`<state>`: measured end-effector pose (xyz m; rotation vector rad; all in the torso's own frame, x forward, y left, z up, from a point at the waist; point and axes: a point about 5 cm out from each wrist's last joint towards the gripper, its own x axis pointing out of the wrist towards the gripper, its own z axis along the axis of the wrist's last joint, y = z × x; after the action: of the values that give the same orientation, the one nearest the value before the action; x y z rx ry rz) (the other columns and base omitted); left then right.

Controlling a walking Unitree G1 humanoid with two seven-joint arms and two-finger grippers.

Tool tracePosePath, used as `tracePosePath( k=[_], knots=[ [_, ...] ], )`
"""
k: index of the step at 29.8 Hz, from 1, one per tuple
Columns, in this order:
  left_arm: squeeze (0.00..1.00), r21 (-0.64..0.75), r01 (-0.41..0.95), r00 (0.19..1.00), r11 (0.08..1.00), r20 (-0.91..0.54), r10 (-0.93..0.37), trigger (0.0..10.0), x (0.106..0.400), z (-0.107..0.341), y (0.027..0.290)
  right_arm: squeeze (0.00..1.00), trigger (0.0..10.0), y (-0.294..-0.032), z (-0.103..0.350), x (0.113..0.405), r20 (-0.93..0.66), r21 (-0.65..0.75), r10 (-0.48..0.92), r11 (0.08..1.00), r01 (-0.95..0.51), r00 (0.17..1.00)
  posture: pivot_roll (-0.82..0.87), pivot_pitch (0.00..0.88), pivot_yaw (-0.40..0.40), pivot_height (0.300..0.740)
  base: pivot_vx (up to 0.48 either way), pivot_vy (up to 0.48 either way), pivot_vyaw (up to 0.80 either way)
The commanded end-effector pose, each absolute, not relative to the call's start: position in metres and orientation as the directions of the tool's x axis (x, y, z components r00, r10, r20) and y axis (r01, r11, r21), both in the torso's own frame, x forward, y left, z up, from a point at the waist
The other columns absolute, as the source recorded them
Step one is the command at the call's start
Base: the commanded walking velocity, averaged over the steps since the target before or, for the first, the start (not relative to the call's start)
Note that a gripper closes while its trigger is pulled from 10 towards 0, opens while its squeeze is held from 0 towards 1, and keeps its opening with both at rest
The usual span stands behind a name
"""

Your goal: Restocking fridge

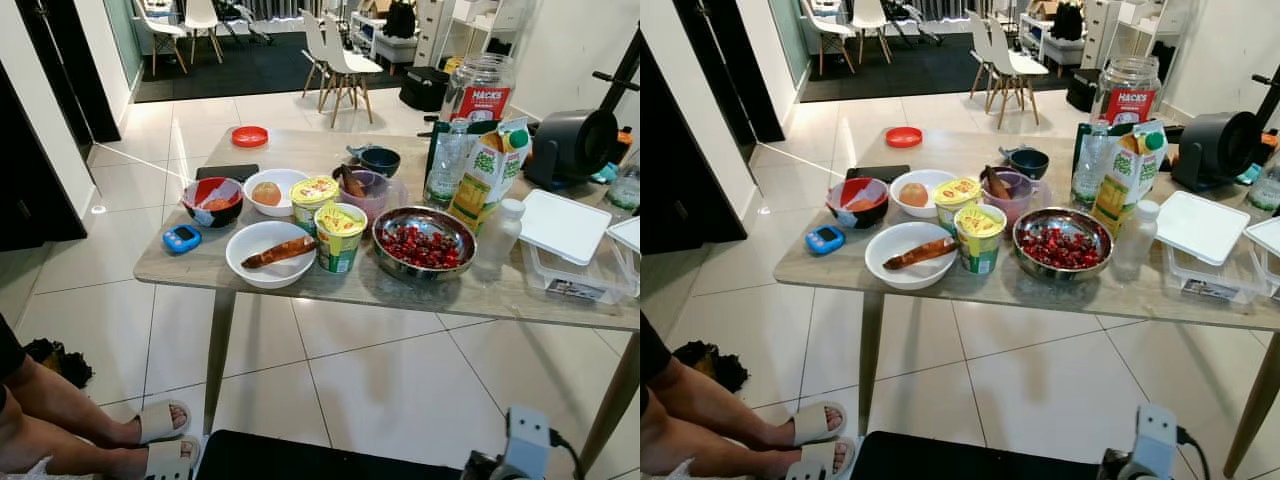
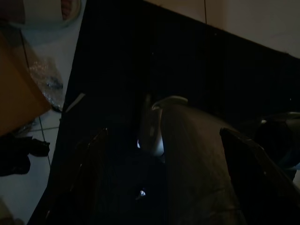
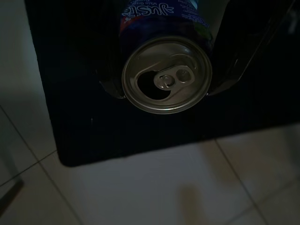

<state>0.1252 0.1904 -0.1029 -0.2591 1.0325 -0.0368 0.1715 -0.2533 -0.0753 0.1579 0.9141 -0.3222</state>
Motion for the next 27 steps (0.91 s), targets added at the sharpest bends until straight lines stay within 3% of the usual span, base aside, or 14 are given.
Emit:
tracePosePath(
  k=[1, 27],
  knots=[
    [0.00, -0.232, -0.081, 0.512, 0.969, -0.844, -0.159, 10.0, 0.1275, -0.1031, 0.1851, 0.00, 10.0, -0.2514, -0.0786, 0.1663, -0.816, -0.024, -0.208, 0.944, 0.329, 0.539, -0.03, 0.000, -0.034, 0.740, 0.000, 0.000, 0.00],
    [0.00, -0.224, -0.084, 0.500, 0.971, -0.852, -0.153, 10.0, 0.1226, -0.1047, 0.1857, 0.00, 10.0, -0.2542, -0.0799, 0.1620, -0.828, -0.035, -0.219, 0.939, 0.343, 0.517, -0.03, 0.000, -0.030, 0.740, 0.000, 0.000, -0.78]
  ],
)
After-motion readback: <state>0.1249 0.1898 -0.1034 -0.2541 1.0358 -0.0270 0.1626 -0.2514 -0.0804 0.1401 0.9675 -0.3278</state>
